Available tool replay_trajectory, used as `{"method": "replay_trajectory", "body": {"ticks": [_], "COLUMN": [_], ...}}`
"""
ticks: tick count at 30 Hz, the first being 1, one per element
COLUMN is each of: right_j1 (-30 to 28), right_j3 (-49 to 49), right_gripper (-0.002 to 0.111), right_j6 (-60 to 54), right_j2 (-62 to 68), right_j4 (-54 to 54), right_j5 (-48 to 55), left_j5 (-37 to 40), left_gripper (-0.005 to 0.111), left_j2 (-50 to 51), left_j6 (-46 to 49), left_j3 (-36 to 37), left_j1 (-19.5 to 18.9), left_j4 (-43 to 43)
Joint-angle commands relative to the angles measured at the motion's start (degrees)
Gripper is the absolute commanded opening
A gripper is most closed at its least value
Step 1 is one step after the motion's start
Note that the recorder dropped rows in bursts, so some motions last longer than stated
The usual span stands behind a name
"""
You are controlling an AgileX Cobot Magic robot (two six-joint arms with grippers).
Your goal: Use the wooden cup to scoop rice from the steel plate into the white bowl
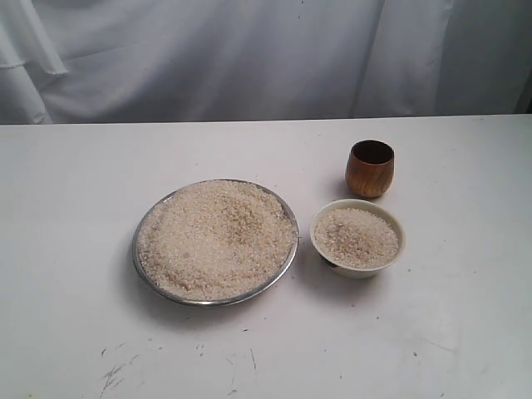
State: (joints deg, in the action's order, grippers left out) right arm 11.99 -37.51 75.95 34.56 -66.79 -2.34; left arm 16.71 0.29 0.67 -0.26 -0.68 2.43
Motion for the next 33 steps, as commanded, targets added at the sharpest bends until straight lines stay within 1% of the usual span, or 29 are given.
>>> {"method": "replay_trajectory", "body": {"ticks": [1, 3, 7, 10, 11, 14, 16, 17, 18, 23, 29, 33], "right_j1": [-5.8, -7.9, -8.1, -8.1, -8.1, -8.1, -8.1, -8.1, -8.1, -8.1, -8.0, -8.0], "right_j3": [6.8, 10.2, 11.8, 11.9, 12.9, 16.6, 19.1, 20.3, 22.0, 26.7, 32.3, 36.0], "right_gripper": [0.000, 0.000, 0.000, 0.000, 0.000, 0.000, 0.000, 0.000, 0.000, 0.000, 0.000, 0.000], "right_j6": [-0.8, -0.8, -2.9, -3.8, -10.6, -41.6, -54.0, -57.0, -58.8, -58.4, -60.1, -60.1], "right_j2": [-7.4, -11.4, -16.6, -17.5, -17.7, -18.9, -20.9, -22.0, -23.5, -25.0, -25.9, -30.7], "right_j4": [-0.2, -0.2, -0.2, 0.3, 6.8, 35.7, 47.4, 51.0, 53.5, 57.2, 57.2, 57.2], "right_j5": [0.6, 1.8, 5.0, 4.6, 4.2, 4.6, 4.6, 4.6, 4.8, 10.6, 10.4, 10.4], "left_j5": [-0.4, -0.4, -0.4, -0.4, -0.4, -0.4, -0.4, -0.4, -0.4, -0.4, -0.4, -0.4], "left_gripper": [0.000, 0.000, 0.000, 0.000, 0.000, 0.000, 0.000, 0.000, 0.000, 0.000, 0.000, 0.000], "left_j2": [-0.3, -0.3, -0.3, -0.3, -0.3, -0.3, -0.3, -0.3, -0.3, -0.3, -0.3, -0.3], "left_j6": [-0.2, -0.2, -0.2, -0.2, -0.2, -0.2, -0.2, -0.2, -0.2, -0.2, -0.2, -0.2], "left_j3": [0.3, 0.3, 0.3, 0.3, 0.3, 0.3, 0.3, 0.3, 0.3, 0.3, 0.3, 0.3], "left_j1": [0.1, 0.1, 0.1, 0.1, 0.1, 0.1, 0.1, 0.1, 0.1, 0.1, 0.1, 0.1], "left_j4": [0.0, 0.0, 0.0, 0.0, 0.0, 0.0, 0.0, 0.0, 0.0, 0.0, 0.0, 0.0]}}
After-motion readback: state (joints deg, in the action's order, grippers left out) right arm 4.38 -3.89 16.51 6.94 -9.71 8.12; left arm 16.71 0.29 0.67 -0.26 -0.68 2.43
